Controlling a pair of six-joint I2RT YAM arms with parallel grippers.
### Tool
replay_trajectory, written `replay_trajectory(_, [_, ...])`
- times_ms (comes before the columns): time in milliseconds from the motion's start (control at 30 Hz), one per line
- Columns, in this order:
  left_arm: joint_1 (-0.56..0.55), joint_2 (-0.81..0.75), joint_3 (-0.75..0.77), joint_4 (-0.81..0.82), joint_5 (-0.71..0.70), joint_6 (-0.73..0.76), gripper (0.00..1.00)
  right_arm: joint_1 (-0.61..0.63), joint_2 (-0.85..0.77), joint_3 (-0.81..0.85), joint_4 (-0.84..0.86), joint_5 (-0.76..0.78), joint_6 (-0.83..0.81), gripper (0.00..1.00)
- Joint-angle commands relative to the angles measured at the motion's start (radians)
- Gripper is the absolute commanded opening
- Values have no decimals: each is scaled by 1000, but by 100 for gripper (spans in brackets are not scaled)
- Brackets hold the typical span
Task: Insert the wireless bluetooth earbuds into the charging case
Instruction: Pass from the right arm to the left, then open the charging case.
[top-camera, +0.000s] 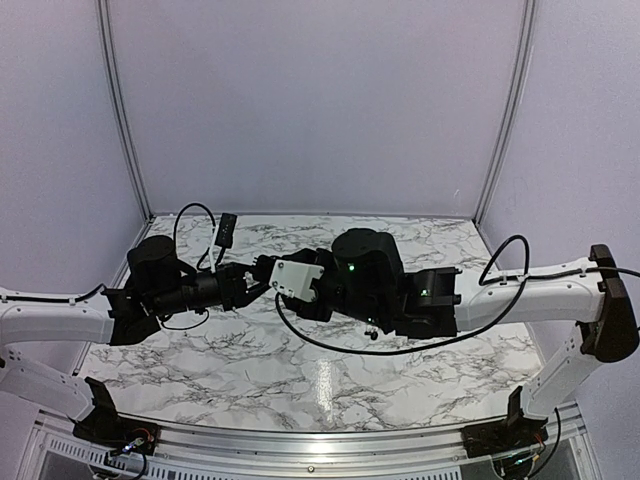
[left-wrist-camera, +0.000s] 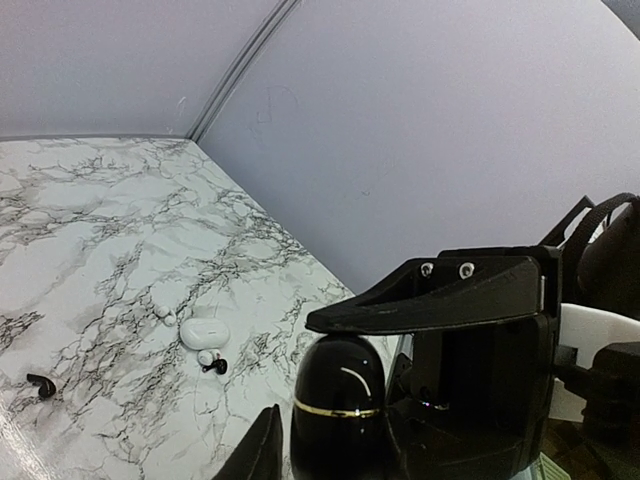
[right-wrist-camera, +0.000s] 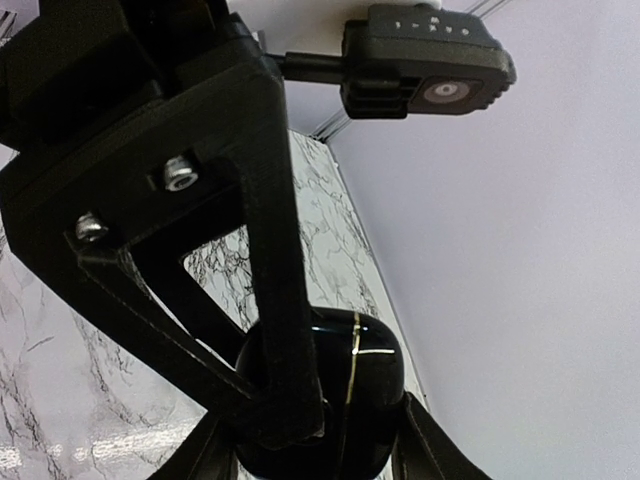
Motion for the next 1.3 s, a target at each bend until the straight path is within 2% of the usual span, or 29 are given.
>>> replay_trajectory(0, [0,-2,-12,60,4,7,28,11,-1,47,30,9,4,38])
replay_trajectory(67, [0,-10,-17,65,11,16,22,11,-1,45,32,12,3,39])
replay_trajectory(233, [-1,-44,-39,70,17,40,16,11,-6,40,40,17,6,47])
replay_trajectory(433, [1,-125,-85,70,-10,91,8,11,-47,21,41,-34,31,73])
replay_trajectory(567, [1,-163,-108,70,-22,119,5,2,-102,-5,33,-128,63,81])
replay_trajectory(833, [1,-214,-135,64,11,238,6,-108,-205,-14,-6,-457,246,88])
replay_trajectory(1100, [0,-284,-161,64,82,376,7,-120,-142,82,-72,-553,367,88])
replay_trajectory(1267, [-2,-321,-177,63,91,397,7,-120,-104,106,-72,-620,414,88])
